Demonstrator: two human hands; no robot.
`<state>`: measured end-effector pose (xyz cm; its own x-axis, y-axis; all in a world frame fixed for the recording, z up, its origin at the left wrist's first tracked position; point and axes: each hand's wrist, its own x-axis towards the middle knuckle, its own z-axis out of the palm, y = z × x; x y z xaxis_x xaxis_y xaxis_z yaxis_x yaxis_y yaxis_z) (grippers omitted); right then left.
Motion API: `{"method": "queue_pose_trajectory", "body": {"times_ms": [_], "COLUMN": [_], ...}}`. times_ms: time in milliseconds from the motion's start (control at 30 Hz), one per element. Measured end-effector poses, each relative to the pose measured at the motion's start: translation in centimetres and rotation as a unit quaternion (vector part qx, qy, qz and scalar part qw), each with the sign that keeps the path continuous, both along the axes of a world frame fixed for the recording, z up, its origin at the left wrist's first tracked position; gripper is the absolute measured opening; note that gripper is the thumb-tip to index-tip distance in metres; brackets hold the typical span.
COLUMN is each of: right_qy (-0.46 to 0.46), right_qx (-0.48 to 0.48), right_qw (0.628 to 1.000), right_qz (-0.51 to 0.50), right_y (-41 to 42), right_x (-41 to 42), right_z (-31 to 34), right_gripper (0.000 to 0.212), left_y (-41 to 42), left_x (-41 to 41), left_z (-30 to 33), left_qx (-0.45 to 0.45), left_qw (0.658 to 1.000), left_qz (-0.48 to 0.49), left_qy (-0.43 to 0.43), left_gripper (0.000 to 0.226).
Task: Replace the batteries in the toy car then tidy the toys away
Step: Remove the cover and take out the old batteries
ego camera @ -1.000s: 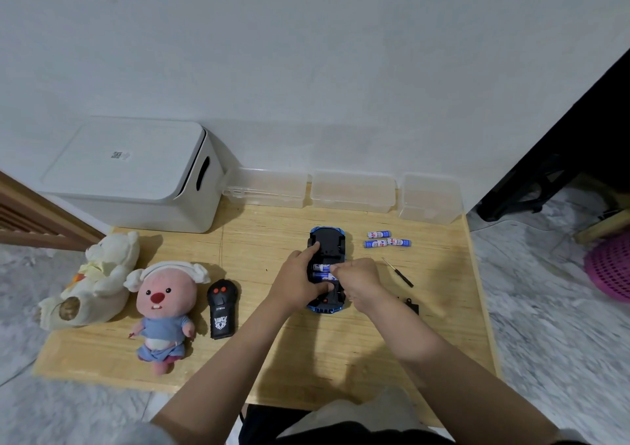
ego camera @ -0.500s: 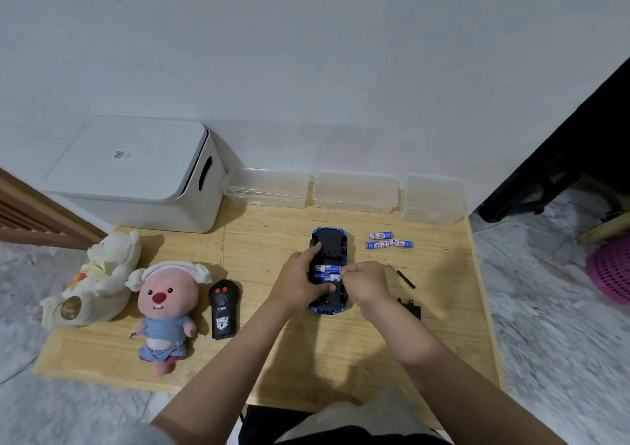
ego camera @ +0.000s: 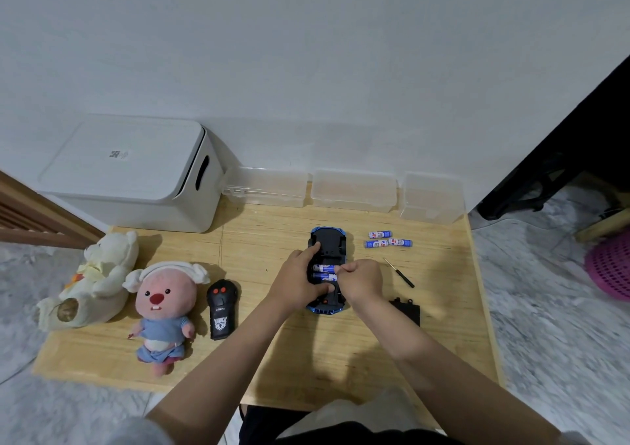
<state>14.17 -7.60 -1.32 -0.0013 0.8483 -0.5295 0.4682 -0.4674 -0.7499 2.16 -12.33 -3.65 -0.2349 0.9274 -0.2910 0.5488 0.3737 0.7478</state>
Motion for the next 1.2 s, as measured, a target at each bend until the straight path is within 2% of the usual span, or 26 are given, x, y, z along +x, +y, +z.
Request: {"method": "queue_pose_trajectory", "body": {"times_ms": [200, 333, 500, 667, 767, 833, 900, 1000, 1100, 1200], "right_qy": [0.003, 0.007, 0.026, 0.026, -0.009, -0.046, -0.096, -0.156, -0.194, -0.189], "right_qx": [0.012, 0.017, 0.019, 0.020, 0.065, 0.137, 0.210, 0.238, 0.248, 0.227], "right_qw": [1.000, 1.000, 0.999, 0.999, 0.993, 0.969, 0.915, 0.822, 0.749, 0.730], "right_qz": [0.005, 0.015, 0.023, 0.029, 0.101, 0.201, 0.331, 0.493, 0.583, 0.616], "right_y": [-0.2, -0.4, -0.6, -0.4, 0.1, 1.0, 2.1, 3.8, 5.2, 6.1], "right_x": [-0.1, 0.0, 0.3, 0.4, 1.1, 1.8, 2.5, 3.2, 3.0, 2.7], "right_z": [-0.2, -0.1, -0.3, -0.9, -0.7, -0.6, -0.5, 0.0, 0.4, 0.6], "right_gripper": [0.015, 0.028, 0.012, 0.009, 0.013, 0.012, 0.005, 0.025, 0.031, 0.032], "left_y": [0.0, 0.1, -0.1, -0.1, -0.1, -0.1, -0.2, -0.2, -0.2, -0.1], "left_x": [-0.1, -0.1, 0.0, -0.1, -0.1, -0.2, -0.3, -0.6, -1.2, -2.2], "left_z": [-0.2, -0.2, -0.3, -0.4, -0.4, -0.5, -0.5, -0.9, -1.2, -1.3], "left_qx": [0.007, 0.008, 0.010, 0.010, 0.009, 0.011, 0.016, 0.027, 0.031, 0.005], "left_qw": [1.000, 1.000, 1.000, 1.000, 1.000, 1.000, 1.000, 0.999, 0.998, 0.997], "left_qz": [-0.009, -0.011, -0.008, -0.006, -0.008, -0.010, -0.007, 0.001, 0.004, -0.024], "left_qy": [0.011, 0.016, 0.014, 0.008, 0.006, 0.005, -0.001, -0.020, -0.047, -0.077], "left_gripper": [0.093, 0.093, 0.094, 0.093, 0.093, 0.092, 0.091, 0.091, 0.093, 0.097]}}
